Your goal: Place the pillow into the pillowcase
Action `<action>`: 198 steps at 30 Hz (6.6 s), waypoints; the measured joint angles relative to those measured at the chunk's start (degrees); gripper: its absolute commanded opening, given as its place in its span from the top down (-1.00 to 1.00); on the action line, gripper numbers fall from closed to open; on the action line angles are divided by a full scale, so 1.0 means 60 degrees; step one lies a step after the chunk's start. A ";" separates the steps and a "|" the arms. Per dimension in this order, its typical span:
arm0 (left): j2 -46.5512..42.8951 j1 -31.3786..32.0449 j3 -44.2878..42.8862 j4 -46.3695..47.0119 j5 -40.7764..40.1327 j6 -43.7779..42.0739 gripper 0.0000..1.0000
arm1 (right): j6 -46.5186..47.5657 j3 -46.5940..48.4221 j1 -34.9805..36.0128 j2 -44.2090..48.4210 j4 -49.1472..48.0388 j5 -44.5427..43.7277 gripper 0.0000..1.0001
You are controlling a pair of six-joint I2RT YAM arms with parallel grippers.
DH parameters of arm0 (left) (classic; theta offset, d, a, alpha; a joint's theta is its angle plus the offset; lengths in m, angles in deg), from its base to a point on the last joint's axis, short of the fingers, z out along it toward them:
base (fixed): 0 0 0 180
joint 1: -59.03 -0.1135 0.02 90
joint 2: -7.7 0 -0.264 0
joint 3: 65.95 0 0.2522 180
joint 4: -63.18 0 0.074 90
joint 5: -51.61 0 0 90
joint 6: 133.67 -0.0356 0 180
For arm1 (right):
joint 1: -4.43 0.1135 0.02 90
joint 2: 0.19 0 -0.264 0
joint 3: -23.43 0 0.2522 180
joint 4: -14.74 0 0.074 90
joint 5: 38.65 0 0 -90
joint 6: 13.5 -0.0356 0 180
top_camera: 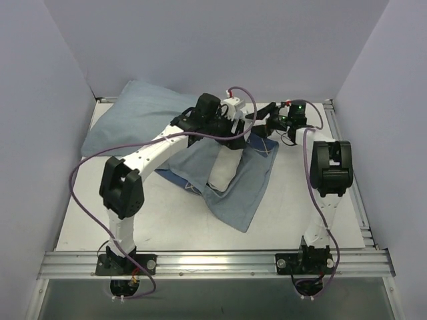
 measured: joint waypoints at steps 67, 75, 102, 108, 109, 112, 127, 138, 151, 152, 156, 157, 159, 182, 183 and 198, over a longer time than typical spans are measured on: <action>-0.1829 0.0678 0.4248 -0.1650 -0.2659 -0.8229 1.00 | 1.3344 0.2215 0.1920 -0.0477 0.9978 -0.7355 1.00; -0.2976 0.0055 0.5129 -0.2699 -0.1716 -0.9224 1.00 | 1.3548 0.2685 0.1304 -0.0477 1.0535 -0.7690 1.00; -0.3909 -0.0521 0.5297 -0.4379 0.0382 -0.9704 1.00 | 1.6666 -0.1162 0.4353 0.2131 0.9358 -0.6863 0.30; -0.3909 -0.0597 0.5311 -0.4379 0.0397 -0.9719 1.00 | 1.6888 -0.1239 0.4517 0.1902 0.8896 -0.7752 1.00; -0.3909 -0.0608 0.5333 -0.4375 0.0401 -0.9723 1.00 | 1.6903 -0.1253 0.4481 0.1902 0.8885 -0.7803 1.00; -0.3927 -0.0630 0.5450 -0.4357 0.0401 -0.9770 1.00 | 1.6910 -0.1253 0.4288 0.1985 0.8907 -0.7854 1.00; -0.4557 -0.0758 0.6014 -0.5020 0.0477 -1.0422 1.00 | 1.5708 0.2568 0.0433 0.1767 0.9850 -0.6284 0.33; -0.4328 -0.0827 0.5850 -0.5158 0.0696 -1.0415 1.00 | 1.5719 -0.1377 0.4317 0.2747 0.9912 -0.6084 0.06; -0.4266 -0.0856 0.5854 -0.5155 0.0750 -1.0415 1.00 | 1.5216 -0.1610 0.5657 0.2226 0.8863 -0.8280 0.44; -0.4266 -0.0860 0.5854 -0.5155 0.0750 -1.0415 1.00 | 1.5216 -0.1636 0.5683 0.2153 0.8834 -0.8429 0.49; -0.4266 -0.0885 0.5858 -0.5147 0.0754 -1.0429 1.00 | 1.5191 -0.1654 0.5679 0.2062 0.8735 -0.8768 0.79; -0.4266 -0.0896 0.5865 -0.5140 0.0758 -1.0437 1.00 | 1.5194 -0.1661 0.5672 0.2062 0.8725 -0.8874 0.92; -0.4266 -0.0925 0.5876 -0.5133 0.0758 -1.0459 1.00 | 1.5223 -0.1665 0.5628 0.2069 0.8695 -0.8998 1.00; -0.4277 -0.1191 0.6131 -0.5155 0.0976 -1.0892 1.00 | 1.4914 0.3395 0.0590 0.0754 1.2542 -0.3009 1.00; -0.4277 -0.1198 0.6135 -0.5176 0.0976 -1.0918 1.00 | 1.4906 0.3399 0.0503 0.0539 1.2710 -0.2958 1.00; -0.4521 -0.1093 0.6000 -0.6076 0.0714 -1.1071 -0.39 | 1.3038 0.2783 -0.1552 -0.0816 1.2754 -0.4346 1.00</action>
